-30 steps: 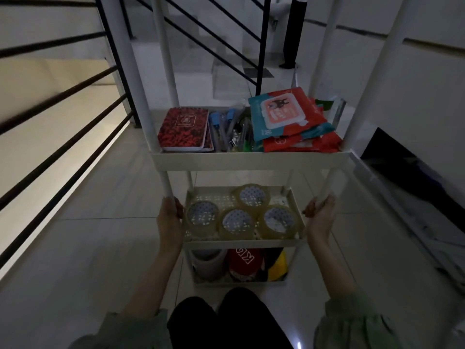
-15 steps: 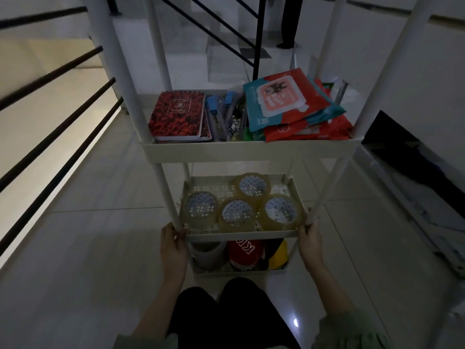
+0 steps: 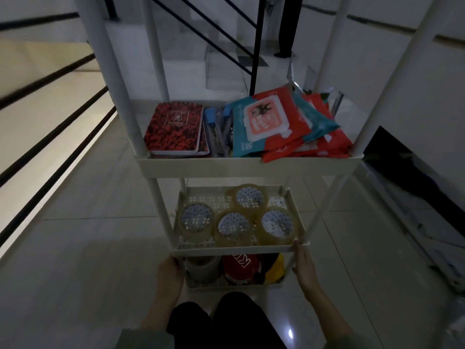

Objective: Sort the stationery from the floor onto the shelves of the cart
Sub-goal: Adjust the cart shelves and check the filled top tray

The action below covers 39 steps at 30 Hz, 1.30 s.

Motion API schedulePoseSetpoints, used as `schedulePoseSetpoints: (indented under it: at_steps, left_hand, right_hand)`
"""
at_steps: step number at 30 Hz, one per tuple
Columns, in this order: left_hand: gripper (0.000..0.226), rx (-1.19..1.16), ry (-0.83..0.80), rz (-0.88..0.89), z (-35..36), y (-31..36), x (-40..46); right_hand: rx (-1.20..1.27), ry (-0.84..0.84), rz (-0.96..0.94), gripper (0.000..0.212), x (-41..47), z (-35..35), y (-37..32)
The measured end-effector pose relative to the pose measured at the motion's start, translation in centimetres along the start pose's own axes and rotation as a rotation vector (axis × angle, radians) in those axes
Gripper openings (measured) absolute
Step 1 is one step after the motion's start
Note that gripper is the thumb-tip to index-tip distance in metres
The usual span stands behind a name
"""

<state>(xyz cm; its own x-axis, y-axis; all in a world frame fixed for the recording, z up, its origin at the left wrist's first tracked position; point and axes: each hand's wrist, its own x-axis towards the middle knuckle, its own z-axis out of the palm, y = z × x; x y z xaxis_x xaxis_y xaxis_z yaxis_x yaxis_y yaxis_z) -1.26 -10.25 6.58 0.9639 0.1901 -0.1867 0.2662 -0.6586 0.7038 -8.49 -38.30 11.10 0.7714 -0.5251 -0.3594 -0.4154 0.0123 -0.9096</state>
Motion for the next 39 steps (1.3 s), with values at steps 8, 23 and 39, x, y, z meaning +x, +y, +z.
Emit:
schedulePoseSetpoints:
  at_steps: [8,23,39]
  left_hand:
    - [0.048,-0.545,0.435,-0.106,-5.7,5.8,-0.3]
    - [0.051,0.248,0.196,0.850,-16.3,30.6,-10.5]
    - [0.105,0.562,0.233,0.907,-9.2,30.0,-7.5]
  right_hand:
    - [0.094,-0.018,-0.140,0.065,-1.0,-3.0,-6.8]
    - [0.120,0.371,-0.671,0.066,-9.9,-4.9,-27.3]
    - [-0.193,0.013,-0.569,0.091,-9.2,-6.2,-26.2]
